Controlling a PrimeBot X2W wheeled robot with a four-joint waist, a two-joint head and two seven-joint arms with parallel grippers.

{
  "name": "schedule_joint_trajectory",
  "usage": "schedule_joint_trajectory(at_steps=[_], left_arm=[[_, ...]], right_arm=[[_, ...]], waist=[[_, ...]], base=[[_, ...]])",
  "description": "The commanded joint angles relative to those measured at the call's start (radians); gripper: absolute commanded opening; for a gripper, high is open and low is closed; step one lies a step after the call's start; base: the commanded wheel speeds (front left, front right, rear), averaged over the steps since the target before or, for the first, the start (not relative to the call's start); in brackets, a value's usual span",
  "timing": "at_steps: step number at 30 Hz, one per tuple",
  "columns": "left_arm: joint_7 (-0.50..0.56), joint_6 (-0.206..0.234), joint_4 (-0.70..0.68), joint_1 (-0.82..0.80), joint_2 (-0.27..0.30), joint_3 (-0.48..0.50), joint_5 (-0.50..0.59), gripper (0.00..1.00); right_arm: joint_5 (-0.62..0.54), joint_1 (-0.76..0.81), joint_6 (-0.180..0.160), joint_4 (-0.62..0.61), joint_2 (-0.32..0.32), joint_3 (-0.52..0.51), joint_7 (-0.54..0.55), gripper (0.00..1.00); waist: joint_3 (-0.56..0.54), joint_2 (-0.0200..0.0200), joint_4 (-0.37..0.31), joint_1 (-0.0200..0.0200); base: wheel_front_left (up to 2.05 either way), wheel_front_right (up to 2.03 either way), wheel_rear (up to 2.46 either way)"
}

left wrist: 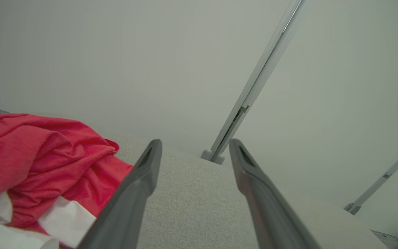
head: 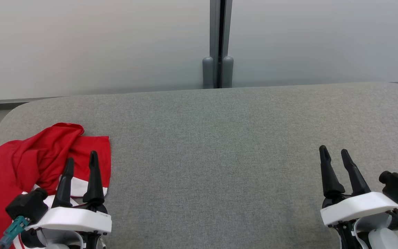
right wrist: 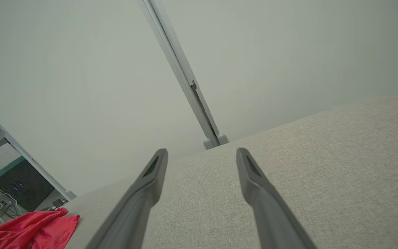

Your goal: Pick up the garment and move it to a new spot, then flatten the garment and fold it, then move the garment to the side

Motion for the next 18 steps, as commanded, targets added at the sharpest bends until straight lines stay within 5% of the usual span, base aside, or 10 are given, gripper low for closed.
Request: schedule_joint_trajectory(at_steps=[1, 18], left_arm=[[-0.008, 0.004, -0.009, -0.010, 0.007, -0.001, 0.021, 1.00], [-0.047, 0.014, -0.005, -0.004, 0.008, -0.011, 0.173, 1.00]], right_arm=[[-0.022, -0.020, 0.002, -0.013, -0.004, -0.002, -0.009, 1.00], [-0.206, -0.023, 0.002, -0.001, 0.010, 0.011, -0.050, 1.00]], waist=[[0.000, -0.0001, 0.000, 0.0000], [-0.003, -0.0001, 0.002, 0.0000]], base=[[0.00, 0.00, 0.00], [0.00, 0.00, 0.00]])
